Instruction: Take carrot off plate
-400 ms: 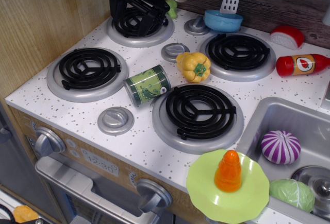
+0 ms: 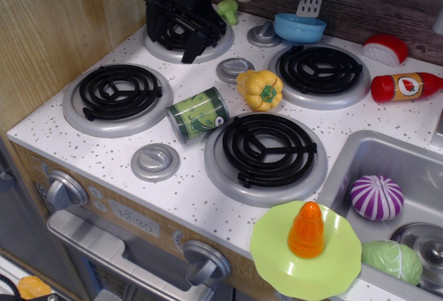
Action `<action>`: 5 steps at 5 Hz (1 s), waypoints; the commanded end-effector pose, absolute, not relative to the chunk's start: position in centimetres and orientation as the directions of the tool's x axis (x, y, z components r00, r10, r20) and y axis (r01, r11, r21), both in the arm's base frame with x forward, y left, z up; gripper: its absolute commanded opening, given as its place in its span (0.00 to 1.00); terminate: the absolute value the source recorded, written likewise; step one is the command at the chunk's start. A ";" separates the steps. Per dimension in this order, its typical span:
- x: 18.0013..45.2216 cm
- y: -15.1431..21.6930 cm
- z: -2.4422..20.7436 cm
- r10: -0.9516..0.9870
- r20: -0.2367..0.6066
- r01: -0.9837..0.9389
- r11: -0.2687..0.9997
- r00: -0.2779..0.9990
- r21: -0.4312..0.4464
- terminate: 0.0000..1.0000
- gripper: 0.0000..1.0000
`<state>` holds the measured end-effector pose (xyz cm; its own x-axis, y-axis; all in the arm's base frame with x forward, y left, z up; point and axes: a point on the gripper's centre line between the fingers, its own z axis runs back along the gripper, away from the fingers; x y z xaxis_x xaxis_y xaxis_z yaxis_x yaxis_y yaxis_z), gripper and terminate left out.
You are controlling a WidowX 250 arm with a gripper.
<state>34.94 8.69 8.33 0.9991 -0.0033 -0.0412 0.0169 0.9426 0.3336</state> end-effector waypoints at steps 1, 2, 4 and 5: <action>33.2 1.2 15.9 0.047 0.068 -0.067 0.935 0.997 0.348 0.00 1.00; 30.5 -3.7 15.1 0.134 0.109 -0.162 0.936 0.985 0.312 0.00 1.00; 27.0 -11.4 11.0 0.261 0.122 -0.277 0.949 0.958 0.151 0.00 1.00; 25.7 -12.9 9.4 0.277 0.137 -0.292 0.950 0.951 0.112 0.00 1.00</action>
